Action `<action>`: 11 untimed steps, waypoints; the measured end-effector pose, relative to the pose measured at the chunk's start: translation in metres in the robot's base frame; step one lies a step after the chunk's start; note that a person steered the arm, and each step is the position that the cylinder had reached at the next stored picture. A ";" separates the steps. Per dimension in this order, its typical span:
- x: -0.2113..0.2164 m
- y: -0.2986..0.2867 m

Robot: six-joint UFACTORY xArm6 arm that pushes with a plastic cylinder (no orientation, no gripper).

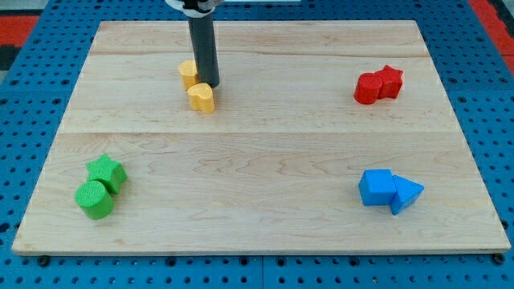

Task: Push the yellow heart into the yellow hexagon

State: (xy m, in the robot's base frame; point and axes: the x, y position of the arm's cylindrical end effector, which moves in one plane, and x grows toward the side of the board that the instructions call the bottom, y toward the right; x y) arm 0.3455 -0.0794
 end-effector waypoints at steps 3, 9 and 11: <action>0.021 0.027; 0.062 -0.074; 0.035 -0.064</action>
